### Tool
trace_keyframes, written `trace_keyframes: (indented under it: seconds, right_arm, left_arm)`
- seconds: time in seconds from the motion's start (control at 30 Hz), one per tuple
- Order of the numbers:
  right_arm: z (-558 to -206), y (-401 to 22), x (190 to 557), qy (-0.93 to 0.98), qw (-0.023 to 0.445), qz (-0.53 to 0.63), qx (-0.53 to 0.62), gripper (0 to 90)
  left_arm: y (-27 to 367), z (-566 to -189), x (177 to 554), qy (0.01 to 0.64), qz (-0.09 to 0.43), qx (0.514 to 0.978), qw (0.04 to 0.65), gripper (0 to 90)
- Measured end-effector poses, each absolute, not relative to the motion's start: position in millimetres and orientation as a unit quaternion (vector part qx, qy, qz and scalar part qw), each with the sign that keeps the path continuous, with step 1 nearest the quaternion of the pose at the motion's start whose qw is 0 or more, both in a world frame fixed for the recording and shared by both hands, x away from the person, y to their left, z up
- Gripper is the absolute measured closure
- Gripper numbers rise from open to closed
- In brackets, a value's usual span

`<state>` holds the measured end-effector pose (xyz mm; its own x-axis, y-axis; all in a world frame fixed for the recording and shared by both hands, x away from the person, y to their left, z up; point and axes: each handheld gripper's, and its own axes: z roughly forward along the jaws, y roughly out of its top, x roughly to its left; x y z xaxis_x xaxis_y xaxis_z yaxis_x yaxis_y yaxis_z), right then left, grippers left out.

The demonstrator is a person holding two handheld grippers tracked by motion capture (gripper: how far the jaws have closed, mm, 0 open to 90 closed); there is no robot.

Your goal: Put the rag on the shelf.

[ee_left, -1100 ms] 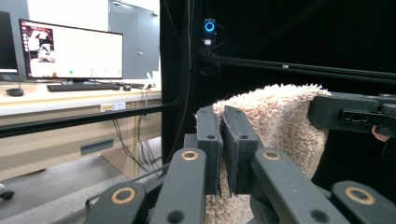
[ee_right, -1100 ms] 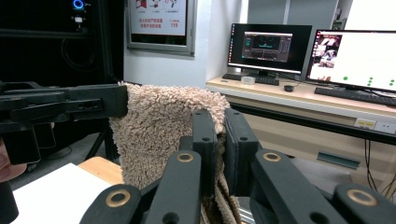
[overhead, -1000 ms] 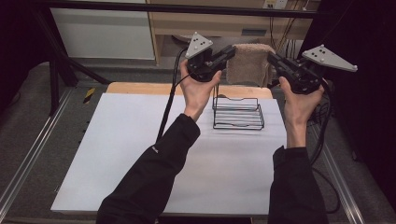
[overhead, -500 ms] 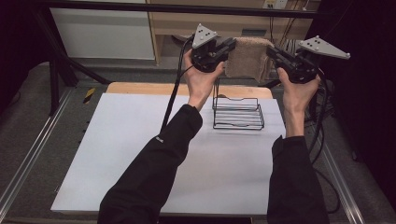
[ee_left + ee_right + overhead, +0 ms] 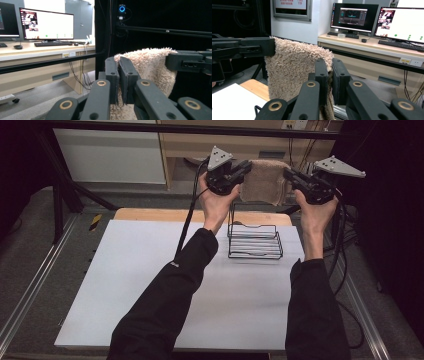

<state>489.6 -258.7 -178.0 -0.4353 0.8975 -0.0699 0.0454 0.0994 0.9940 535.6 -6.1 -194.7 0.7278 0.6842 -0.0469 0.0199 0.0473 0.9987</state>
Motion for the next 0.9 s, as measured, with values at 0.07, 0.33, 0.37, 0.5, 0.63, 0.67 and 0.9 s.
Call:
trace_keyframes:
  seconds: [0.07, 0.33, 0.37, 0.5, 0.63, 0.67, 0.9]
  right_arm:
    - [-180.4, -258.7, 490.8, 0.637, 0.382, 0.557, 0.371, 84.5]
    - [-198.1, -264.9, 492.9, 0.643, 0.37, 0.553, 0.379, 84.4]
    - [-200.4, -266.1, 493.2, 0.646, 0.369, 0.551, 0.379, 84.4]
    - [-207.7, -270.3, 491.9, 0.65, 0.363, 0.551, 0.378, 84.4]
    - [-214.3, -274.1, 491.4, 0.653, 0.36, 0.548, 0.378, 84.3]
    - [-215.7, -275.0, 490.9, 0.653, 0.359, 0.549, 0.378, 84.4]
    - [-219.1, -279.3, 486.6, 0.656, 0.356, 0.551, 0.375, 84.3]
  left_arm:
    - [-6.6, -197.5, 535.6, 0.273, 0.248, 0.648, 0.666, 85.4]
    - [-10.3, -212.1, 532.1, 0.27, 0.242, 0.665, 0.652, 85.4]
    - [-10.5, -213.3, 531.5, 0.269, 0.241, 0.667, 0.652, 85.4]
    - [-12.1, -218.1, 528.4, 0.262, 0.241, 0.676, 0.646, 85.4]
    - [-14.8, -222.6, 526.6, 0.257, 0.239, 0.683, 0.64, 85.4]
    - [-15.1, -223.8, 525.6, 0.256, 0.238, 0.684, 0.641, 85.4]
    - [-15.8, -230.5, 519.7, 0.248, 0.233, 0.688, 0.641, 85.4]
